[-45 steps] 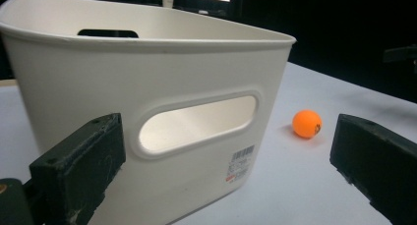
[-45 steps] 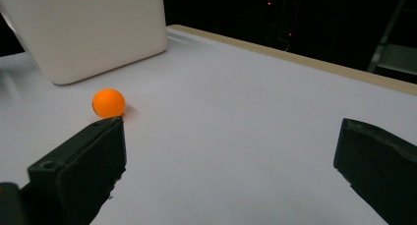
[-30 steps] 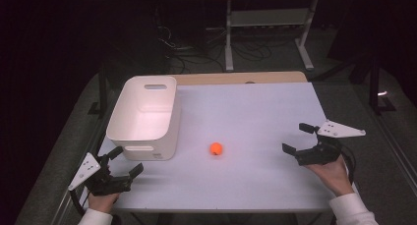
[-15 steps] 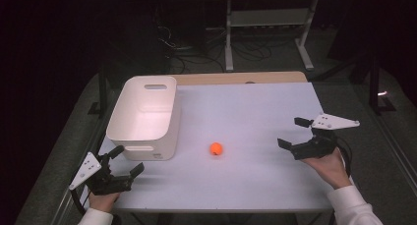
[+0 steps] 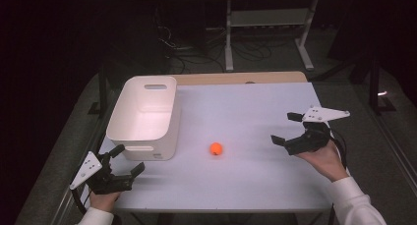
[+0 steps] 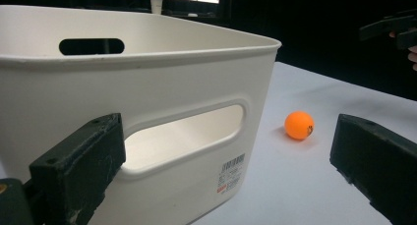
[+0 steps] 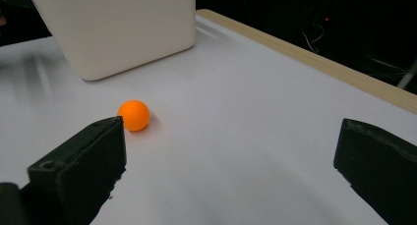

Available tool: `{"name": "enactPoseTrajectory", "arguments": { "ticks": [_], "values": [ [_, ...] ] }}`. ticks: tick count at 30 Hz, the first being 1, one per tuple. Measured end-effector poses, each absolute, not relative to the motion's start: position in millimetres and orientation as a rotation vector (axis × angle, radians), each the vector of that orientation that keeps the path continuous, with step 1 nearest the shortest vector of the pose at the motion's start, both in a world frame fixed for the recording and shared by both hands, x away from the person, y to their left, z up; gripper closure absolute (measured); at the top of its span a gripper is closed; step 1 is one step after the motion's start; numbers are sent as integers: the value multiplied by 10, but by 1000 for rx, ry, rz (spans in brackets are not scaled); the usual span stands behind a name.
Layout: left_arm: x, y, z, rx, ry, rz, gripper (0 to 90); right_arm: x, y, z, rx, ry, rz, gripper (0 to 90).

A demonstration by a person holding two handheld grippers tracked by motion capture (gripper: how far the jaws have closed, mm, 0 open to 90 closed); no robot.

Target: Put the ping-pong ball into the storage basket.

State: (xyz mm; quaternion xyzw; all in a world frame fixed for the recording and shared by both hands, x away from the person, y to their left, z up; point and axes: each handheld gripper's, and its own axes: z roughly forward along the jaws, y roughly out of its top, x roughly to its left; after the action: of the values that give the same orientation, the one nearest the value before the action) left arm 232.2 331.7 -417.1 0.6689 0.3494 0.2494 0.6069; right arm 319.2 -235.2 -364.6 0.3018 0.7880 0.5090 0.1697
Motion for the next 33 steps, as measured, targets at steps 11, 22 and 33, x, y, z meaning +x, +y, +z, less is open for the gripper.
{"name": "enactPoseTrajectory", "arguments": {
  "ticks": [11, 22, 33],
  "values": [
    [2312, 3303, -4154, 1552, 765, 573, 0, 3266, -2211, -3617, 837, 2286, 1424, 0],
    [2313, 3286, -4139, 1555, 738, 549, 0, 3338, -2125, -3558, 805, 2335, 1395, 0],
    [2319, 3301, -4147, 1555, 749, 555, 0, 3429, -1943, -3463, 750, 2395, 1367, 0]
  ]
}}
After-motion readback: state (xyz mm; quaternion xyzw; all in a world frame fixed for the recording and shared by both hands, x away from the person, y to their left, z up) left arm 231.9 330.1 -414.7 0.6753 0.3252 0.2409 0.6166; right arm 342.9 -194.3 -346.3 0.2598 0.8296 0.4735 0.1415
